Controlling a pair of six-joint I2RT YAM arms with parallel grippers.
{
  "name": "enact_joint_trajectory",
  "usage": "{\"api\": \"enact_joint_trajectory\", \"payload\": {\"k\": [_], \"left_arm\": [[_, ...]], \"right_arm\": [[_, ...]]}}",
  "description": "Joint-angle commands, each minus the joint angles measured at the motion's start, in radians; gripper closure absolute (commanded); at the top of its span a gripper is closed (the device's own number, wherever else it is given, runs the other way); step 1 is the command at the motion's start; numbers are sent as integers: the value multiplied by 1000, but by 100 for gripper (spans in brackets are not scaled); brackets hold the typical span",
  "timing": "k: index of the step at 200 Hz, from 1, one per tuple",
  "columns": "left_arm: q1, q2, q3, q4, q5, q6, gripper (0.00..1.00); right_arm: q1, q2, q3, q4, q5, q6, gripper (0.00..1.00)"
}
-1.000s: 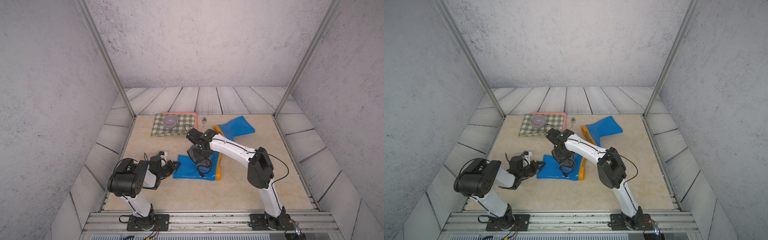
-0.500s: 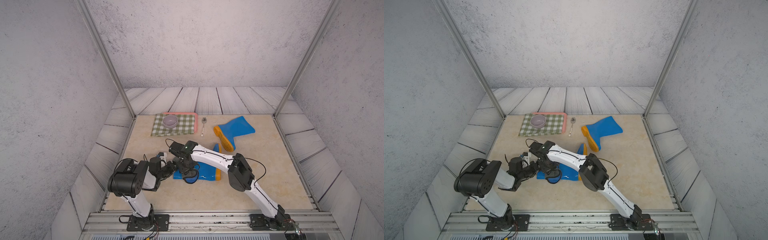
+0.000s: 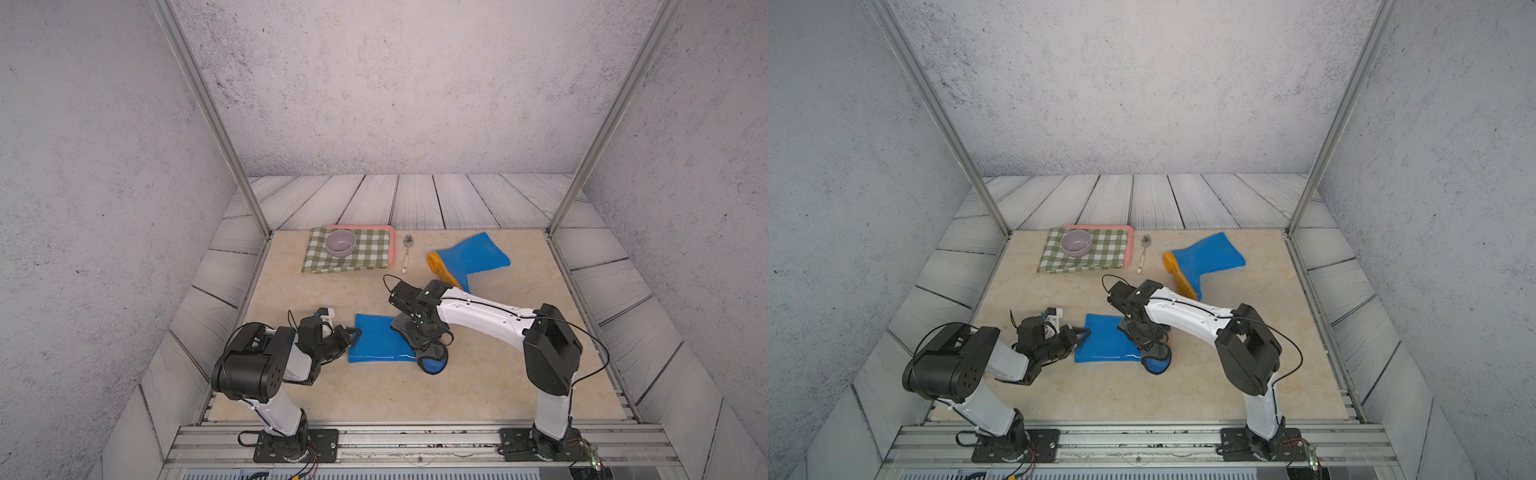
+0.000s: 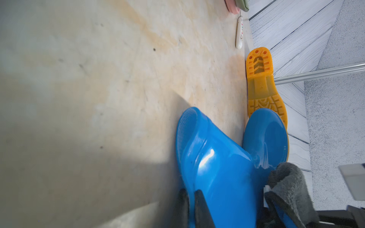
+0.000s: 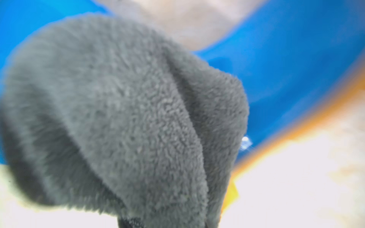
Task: Wipe the rubber boots with a cloth
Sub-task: Wipe the dirt off the rubber boot.
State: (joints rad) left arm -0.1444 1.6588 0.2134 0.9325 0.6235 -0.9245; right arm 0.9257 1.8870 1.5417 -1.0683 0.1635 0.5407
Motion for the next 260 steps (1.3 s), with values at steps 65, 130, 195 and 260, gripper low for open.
{"api": "enact_joint_trajectory", "payload": {"k": [65,130,195,260], "left_arm": [[2,-15,-37,-143,-30,21,100],[1,-21,-31,-150,-24,30,100],[2,-48,-34,-173,-26,43,100],[2,-98,-20,-245,-39,81,100]], "right_arm": [[158,440,626,-156,-43,-19,100],[207,403,408,-138,8,-40,100],[180,64,-73,-64,133,37,100],[168,-74,-161,-88,164,70,100]]}}
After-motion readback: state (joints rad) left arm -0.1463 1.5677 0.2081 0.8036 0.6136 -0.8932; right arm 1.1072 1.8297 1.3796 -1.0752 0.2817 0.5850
